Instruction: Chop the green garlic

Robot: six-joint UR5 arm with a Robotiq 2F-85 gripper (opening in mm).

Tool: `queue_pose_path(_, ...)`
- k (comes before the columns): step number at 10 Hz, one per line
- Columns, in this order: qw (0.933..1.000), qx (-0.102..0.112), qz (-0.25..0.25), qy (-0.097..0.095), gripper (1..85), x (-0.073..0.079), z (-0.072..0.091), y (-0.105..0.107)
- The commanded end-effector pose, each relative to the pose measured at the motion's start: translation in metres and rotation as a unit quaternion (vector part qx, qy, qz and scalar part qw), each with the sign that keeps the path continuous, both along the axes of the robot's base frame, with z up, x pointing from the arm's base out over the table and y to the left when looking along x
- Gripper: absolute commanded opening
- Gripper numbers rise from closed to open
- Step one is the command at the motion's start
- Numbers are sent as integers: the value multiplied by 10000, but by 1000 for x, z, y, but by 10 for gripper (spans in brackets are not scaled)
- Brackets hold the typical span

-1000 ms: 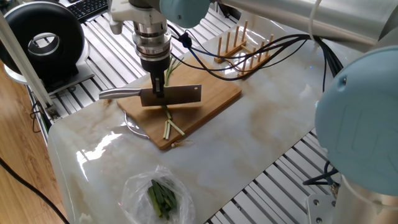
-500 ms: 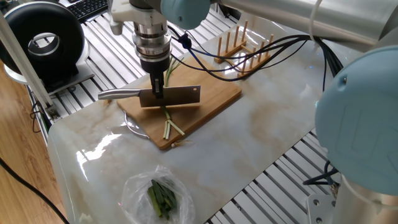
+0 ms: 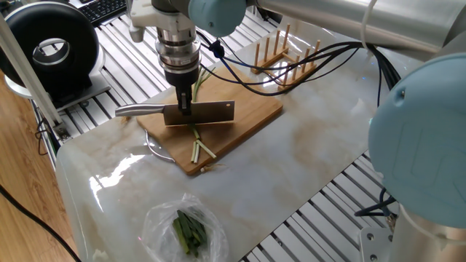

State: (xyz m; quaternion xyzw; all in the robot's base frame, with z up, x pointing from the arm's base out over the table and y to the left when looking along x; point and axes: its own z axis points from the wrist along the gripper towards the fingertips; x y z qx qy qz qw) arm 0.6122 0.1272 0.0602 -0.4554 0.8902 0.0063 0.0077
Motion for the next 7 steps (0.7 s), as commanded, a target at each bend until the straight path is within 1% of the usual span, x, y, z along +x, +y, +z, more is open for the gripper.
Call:
queue_pose_path(1,10000,49,-54,-30,13,1,-1,1)
queue_pose_path(4,10000,-59,-31,-15,13,-1,6,-4)
queue_pose_path(5,10000,-59,-31,-15,13,-1,5,-5)
queue_pose_path(7,10000,-6,-16,-46,13,1,-5,-5)
